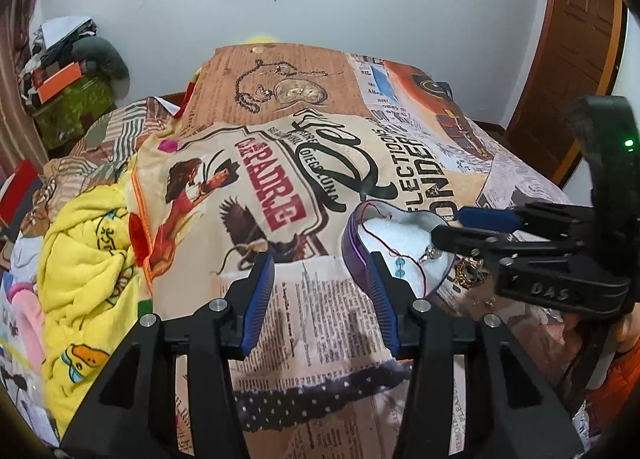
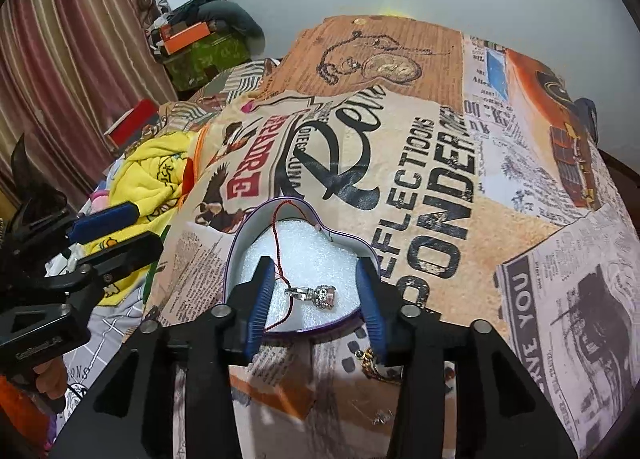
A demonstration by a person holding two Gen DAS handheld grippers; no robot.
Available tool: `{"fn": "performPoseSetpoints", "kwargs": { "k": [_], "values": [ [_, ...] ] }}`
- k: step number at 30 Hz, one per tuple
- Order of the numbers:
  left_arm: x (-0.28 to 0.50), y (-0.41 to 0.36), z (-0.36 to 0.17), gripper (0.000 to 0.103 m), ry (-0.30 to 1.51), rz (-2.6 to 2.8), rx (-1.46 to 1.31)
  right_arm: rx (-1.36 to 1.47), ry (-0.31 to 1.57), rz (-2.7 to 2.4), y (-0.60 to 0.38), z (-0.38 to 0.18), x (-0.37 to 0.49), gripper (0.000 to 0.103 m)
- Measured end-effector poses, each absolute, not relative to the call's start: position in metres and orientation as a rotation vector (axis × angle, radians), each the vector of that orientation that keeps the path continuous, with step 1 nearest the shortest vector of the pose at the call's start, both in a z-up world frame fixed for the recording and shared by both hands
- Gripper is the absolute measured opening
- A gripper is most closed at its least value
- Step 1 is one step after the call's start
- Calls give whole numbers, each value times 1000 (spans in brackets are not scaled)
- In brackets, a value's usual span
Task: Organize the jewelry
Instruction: 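Open both tools to drop the ring and earring into the tin, then grasp the silver earring on the bedspread with the left tool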
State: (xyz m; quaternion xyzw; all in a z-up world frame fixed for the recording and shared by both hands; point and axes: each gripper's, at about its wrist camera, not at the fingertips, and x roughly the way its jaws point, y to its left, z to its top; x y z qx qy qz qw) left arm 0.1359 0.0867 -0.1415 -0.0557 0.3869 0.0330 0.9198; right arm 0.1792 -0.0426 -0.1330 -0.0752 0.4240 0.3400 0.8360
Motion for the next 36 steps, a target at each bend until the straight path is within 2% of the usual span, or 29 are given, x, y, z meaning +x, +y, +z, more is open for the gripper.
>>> {"fn": "performPoseSetpoints", "kwargs": {
  "k": [18, 36],
  "values": [
    [124, 35, -144, 47, 856, -17, -108, -151, 880, 622, -105, -120, 150, 42],
    [144, -25, -191, 47, 1004, -192, -111, -89, 1017, 516, -174, -163, 148, 42]
  ]
}}
